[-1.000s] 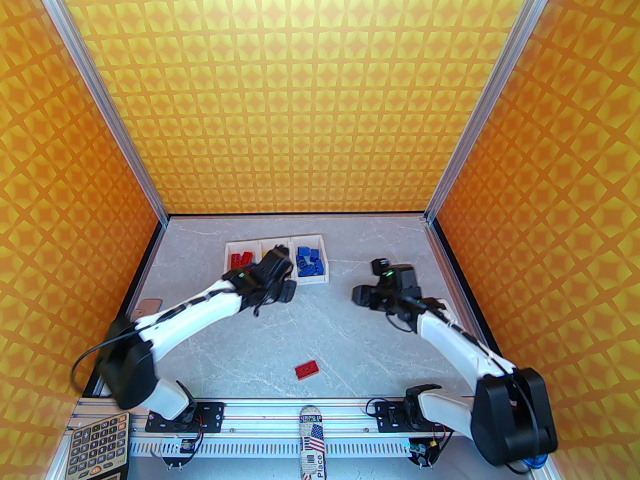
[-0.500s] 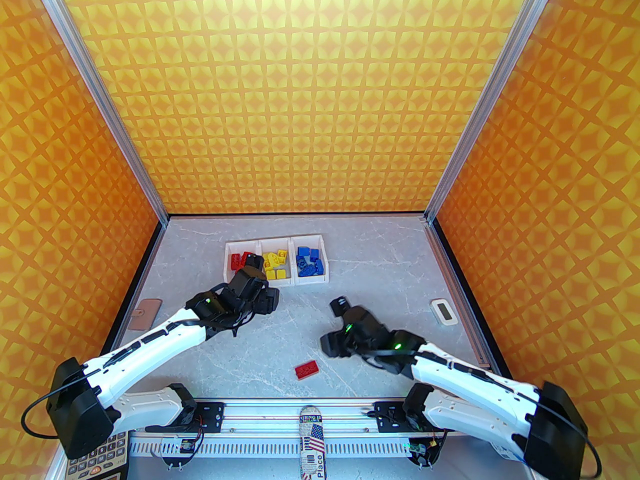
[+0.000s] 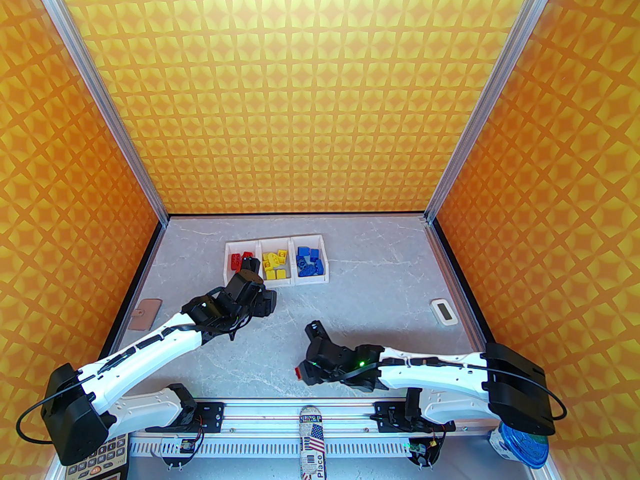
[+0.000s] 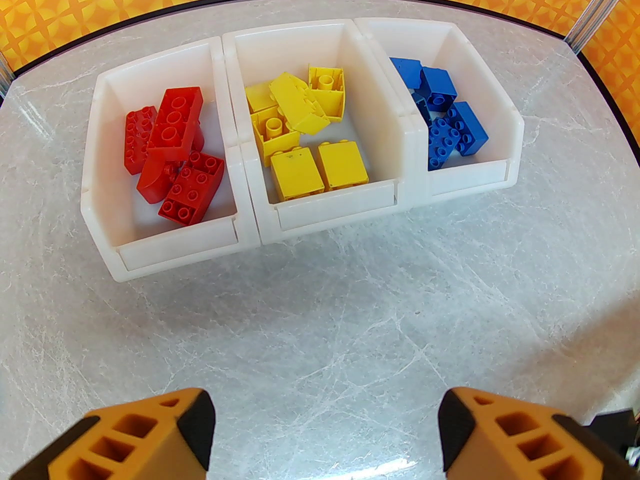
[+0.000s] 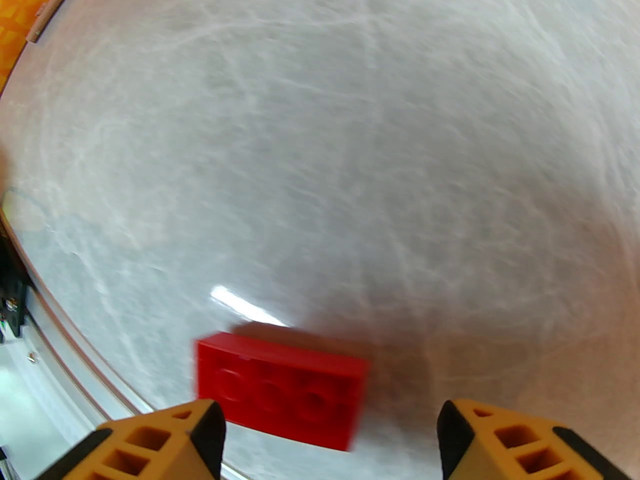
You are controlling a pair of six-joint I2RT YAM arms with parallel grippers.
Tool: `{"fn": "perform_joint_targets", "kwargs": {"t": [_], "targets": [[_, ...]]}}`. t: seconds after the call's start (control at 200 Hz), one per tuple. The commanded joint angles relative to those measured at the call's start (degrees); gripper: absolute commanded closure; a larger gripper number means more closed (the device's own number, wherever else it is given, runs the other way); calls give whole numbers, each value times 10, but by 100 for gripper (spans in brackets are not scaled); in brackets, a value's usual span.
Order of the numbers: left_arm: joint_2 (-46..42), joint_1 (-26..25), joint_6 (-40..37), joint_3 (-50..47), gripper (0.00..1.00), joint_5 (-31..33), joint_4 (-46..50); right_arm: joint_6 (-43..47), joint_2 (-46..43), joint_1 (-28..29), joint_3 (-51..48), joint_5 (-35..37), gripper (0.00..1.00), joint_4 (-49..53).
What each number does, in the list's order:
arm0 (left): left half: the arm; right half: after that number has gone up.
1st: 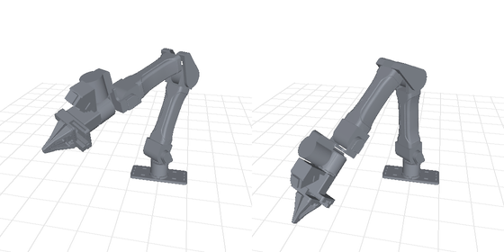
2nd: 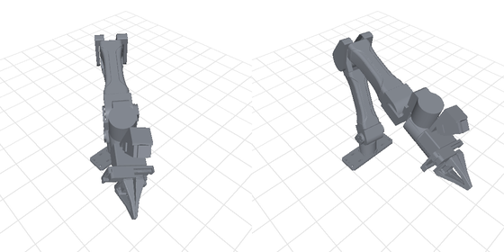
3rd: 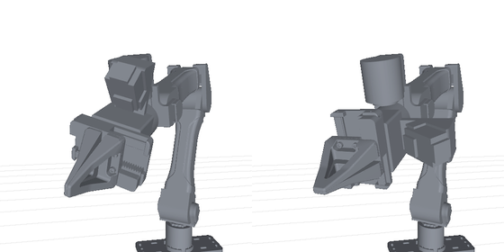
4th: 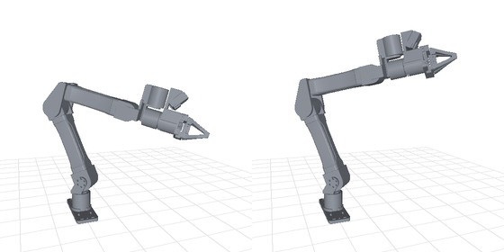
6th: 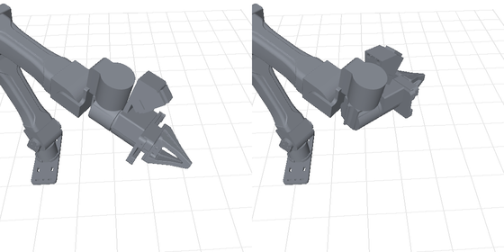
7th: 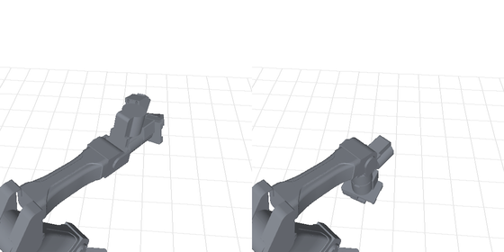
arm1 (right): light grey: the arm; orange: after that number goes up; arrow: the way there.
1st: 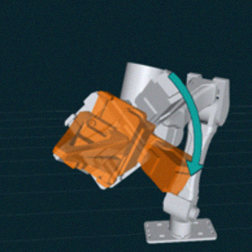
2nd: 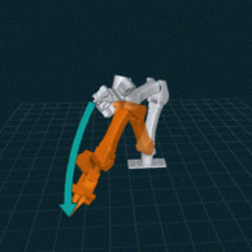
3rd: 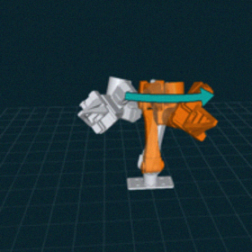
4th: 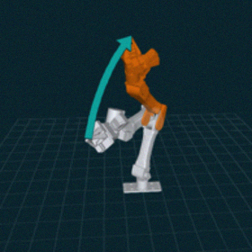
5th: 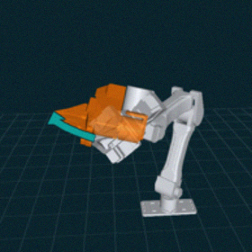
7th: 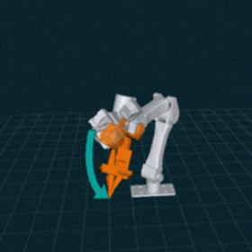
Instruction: Sort the legos into containers by color
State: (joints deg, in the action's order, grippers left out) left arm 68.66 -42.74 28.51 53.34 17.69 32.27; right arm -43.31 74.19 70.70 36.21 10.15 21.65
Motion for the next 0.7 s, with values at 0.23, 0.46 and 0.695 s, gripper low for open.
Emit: {"fn": "perform_joint_targets", "kwargs": {"t": [0.23, 0.46, 0.695], "targets": [[-10, 3, -2, -4, 22, 10, 2, -25, 108, 49, 85, 82, 14, 40], [-17, 3, -5, -6, 22, 11, 2, -31, 138, 61, 106, 102, 13, 67], [-16, 4, -7, -4, 21, 11, -1, -30, 130, 62, 108, 117, 12, 92]]}}
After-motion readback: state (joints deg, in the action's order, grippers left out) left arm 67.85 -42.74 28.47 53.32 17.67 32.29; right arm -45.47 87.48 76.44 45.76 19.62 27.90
